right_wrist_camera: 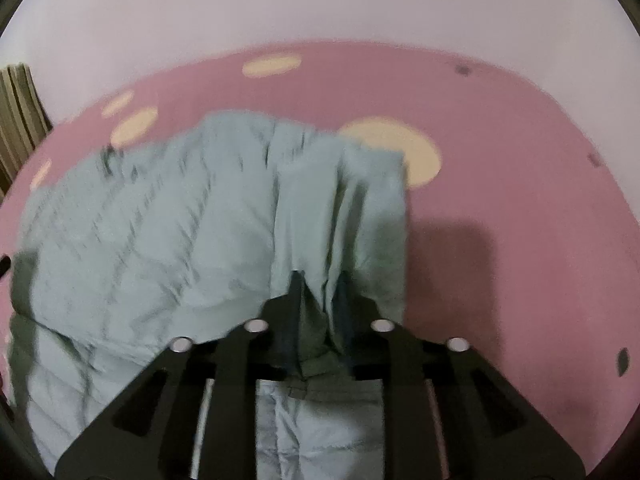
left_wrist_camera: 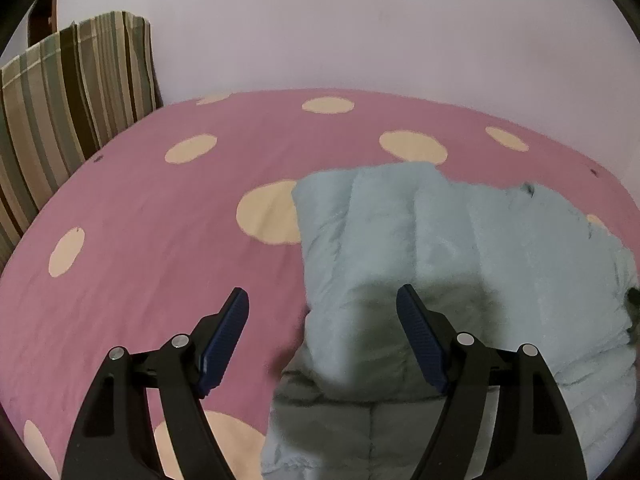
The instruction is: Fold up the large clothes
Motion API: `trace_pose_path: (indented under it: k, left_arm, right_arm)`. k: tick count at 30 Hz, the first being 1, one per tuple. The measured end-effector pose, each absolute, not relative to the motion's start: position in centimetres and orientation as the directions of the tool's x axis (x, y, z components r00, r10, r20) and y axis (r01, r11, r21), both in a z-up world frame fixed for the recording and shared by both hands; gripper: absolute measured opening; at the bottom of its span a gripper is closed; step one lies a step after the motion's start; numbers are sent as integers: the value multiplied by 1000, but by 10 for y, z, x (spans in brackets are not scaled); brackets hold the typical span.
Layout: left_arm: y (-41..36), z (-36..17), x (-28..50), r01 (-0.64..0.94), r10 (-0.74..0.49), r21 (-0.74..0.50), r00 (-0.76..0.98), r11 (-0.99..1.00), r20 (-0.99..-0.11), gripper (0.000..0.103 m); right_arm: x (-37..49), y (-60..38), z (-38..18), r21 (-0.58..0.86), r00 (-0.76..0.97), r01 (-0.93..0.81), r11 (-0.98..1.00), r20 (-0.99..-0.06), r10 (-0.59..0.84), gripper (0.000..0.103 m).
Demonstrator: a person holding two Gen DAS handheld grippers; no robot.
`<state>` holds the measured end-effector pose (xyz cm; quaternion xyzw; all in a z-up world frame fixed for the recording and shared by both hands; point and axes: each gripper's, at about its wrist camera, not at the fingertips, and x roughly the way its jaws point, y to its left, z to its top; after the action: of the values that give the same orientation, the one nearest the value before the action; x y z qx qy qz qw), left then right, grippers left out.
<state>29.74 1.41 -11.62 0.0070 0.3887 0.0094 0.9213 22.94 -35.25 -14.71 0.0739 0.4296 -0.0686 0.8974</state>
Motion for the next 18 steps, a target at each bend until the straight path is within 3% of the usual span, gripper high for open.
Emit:
trace_pose_path:
  k: [5, 10, 13, 18]
  left_arm:
    - [4, -119, 308, -7, 21, 23, 694, 1000, -720, 75]
    - [-1, -141, 320, -16, 60, 65, 663, 998, -746, 75]
    - [0, -167, 332, -20, 71, 72, 585, 997, -808, 76]
    - [7, -164, 331, -34, 55, 44, 579, 998, -814, 75]
  right_arm:
    - [232, -332, -122, 142, 674, 115, 983, -738, 27, 26]
    - [255, -315, -160, 106, 595, 90, 990, -803, 32, 26]
    - [261, -320, -195, 143, 540, 103, 984, -839, 65, 27]
    - [255, -317, -183, 145, 562, 92, 985, -824, 69, 27]
